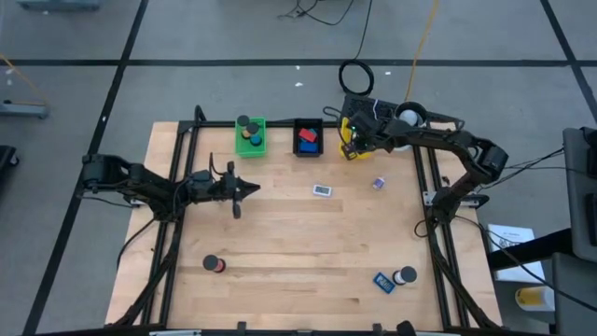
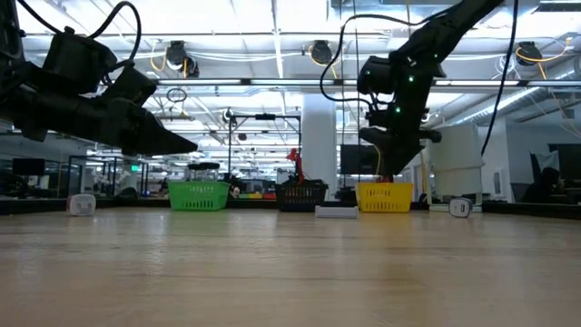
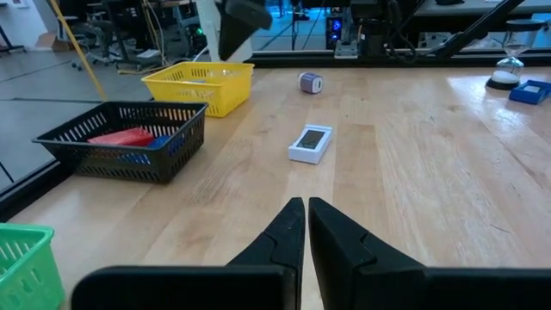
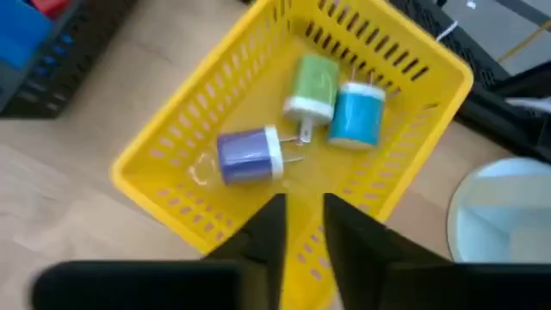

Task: Pick & Place Office items
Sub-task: Put the red hourglass into the green bin

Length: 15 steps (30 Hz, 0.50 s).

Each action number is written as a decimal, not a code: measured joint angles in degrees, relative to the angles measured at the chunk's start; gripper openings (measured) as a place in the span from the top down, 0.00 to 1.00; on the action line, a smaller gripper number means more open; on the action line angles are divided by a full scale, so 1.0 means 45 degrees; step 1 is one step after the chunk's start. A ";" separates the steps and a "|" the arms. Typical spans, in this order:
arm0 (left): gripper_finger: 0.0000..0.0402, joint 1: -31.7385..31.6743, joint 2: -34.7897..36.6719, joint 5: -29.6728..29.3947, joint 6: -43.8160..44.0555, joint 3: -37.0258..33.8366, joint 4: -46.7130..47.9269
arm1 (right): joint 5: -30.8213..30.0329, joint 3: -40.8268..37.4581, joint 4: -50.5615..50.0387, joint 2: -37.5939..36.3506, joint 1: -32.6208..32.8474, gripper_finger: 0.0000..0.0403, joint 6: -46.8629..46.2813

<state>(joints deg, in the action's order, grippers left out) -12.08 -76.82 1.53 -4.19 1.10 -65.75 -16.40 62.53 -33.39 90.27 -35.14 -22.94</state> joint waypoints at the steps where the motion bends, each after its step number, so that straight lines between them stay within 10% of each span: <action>1: 0.93 0.0000 0.0000 -0.0002 0.0024 0.0000 -0.0002 | 0.0014 -0.0119 0.0121 -0.0002 -0.0033 0.86 0.0005; 15: 0.93 0.0000 0.0000 -0.0002 0.0000 0.0000 -0.0017 | 0.1287 -0.1780 0.1895 0.0008 -0.0952 1.00 0.0298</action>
<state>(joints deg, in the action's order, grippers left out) -12.08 -76.82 1.52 -4.19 1.10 -65.82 -10.61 54.52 -24.86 90.30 -39.42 -21.60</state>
